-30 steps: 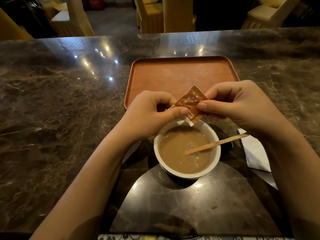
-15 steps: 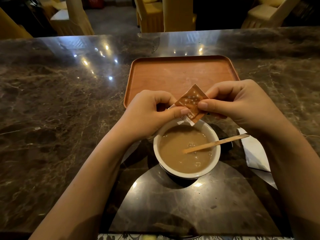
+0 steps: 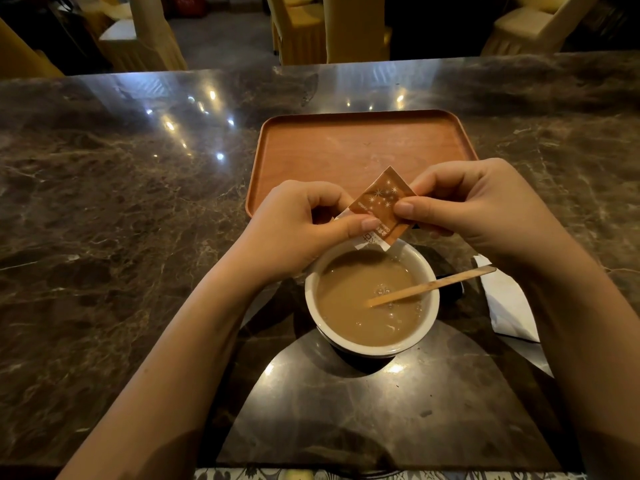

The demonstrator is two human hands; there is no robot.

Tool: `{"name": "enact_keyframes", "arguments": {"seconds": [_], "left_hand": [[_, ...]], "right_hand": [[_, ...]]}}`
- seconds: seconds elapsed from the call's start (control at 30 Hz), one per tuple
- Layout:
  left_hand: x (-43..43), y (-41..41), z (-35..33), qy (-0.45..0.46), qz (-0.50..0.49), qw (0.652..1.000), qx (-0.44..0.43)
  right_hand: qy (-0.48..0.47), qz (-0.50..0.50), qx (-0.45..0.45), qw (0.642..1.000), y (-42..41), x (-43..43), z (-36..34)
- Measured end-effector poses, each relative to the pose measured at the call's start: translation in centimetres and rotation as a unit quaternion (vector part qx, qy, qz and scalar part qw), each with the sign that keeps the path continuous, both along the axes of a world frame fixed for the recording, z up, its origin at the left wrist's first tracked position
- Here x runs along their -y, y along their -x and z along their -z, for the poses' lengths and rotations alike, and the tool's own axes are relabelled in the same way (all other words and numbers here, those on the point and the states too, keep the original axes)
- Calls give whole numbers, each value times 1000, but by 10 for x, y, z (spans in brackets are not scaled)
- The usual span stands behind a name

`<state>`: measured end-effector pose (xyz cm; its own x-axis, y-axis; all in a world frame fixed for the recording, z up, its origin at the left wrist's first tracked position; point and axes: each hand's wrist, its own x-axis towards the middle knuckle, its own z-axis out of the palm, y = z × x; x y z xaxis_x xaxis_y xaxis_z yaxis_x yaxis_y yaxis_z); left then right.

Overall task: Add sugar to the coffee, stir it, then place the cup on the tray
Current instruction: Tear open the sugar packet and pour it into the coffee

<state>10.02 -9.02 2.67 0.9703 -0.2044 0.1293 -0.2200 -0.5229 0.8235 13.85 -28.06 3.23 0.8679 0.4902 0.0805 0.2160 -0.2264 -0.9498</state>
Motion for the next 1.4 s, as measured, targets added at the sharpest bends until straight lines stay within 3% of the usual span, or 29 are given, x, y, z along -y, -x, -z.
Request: {"name": "enact_keyframes", "arguments": {"seconds": [1.4], "left_hand": [[6, 4, -1, 11, -11, 1000, -5]], "right_hand": [[-4, 3, -9, 1000, 2, -1, 0]]}}
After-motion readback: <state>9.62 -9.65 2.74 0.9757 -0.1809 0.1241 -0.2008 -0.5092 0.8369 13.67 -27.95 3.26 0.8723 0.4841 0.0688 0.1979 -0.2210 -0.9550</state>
